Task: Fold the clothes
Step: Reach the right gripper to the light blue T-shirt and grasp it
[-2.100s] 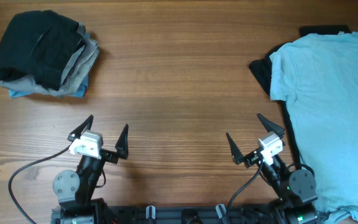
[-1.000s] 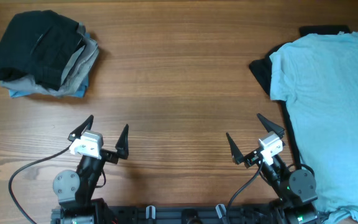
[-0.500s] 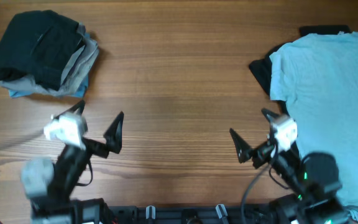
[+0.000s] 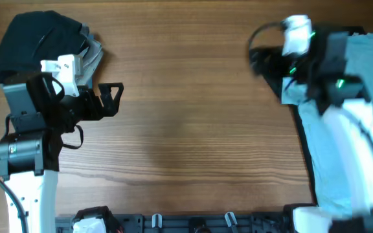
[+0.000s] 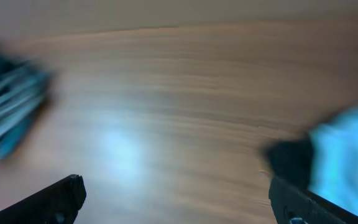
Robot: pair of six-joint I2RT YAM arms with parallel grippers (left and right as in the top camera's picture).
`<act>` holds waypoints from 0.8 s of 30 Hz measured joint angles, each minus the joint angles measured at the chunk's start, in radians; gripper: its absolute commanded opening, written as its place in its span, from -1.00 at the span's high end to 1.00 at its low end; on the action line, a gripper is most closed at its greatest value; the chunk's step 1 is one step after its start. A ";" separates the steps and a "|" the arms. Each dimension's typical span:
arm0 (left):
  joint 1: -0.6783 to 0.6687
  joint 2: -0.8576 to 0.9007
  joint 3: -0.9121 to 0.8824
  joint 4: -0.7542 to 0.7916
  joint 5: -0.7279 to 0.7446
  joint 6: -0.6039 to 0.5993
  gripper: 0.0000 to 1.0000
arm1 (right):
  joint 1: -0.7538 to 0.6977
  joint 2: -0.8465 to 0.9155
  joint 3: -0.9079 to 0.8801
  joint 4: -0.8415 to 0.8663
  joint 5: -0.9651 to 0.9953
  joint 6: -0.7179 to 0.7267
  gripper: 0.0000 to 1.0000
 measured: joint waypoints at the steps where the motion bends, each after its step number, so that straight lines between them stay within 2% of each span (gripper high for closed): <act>1: 0.000 0.012 0.000 -0.006 -0.014 0.000 -1.00 | -0.074 0.070 0.002 -0.001 -0.001 0.014 -0.97; 4: 0.000 0.029 0.000 -0.018 -0.031 0.000 -1.00 | -0.164 0.164 0.002 0.008 -0.024 0.027 -0.96; 9: 0.000 0.030 0.000 -0.028 -0.037 0.000 -1.00 | -0.223 0.311 0.002 0.015 0.041 0.069 -0.64; 12: 0.000 0.030 0.000 -0.029 -0.032 0.000 -1.00 | -0.223 0.390 0.002 0.026 0.093 0.072 -0.57; 18: 0.000 0.030 0.000 -0.029 -0.021 0.000 -1.00 | -0.223 0.479 0.002 0.087 0.192 0.054 -0.13; 19: 0.000 0.030 0.000 -0.029 -0.021 0.000 -1.00 | -0.223 0.488 0.002 0.089 0.199 0.049 -0.15; 21: 0.000 0.030 0.000 -0.029 -0.020 0.000 -1.00 | -0.223 0.502 0.002 0.088 0.203 0.043 -0.33; 24: 0.000 0.030 0.000 -0.029 -0.018 0.000 -1.00 | -0.223 0.510 0.002 0.087 0.201 0.024 -0.26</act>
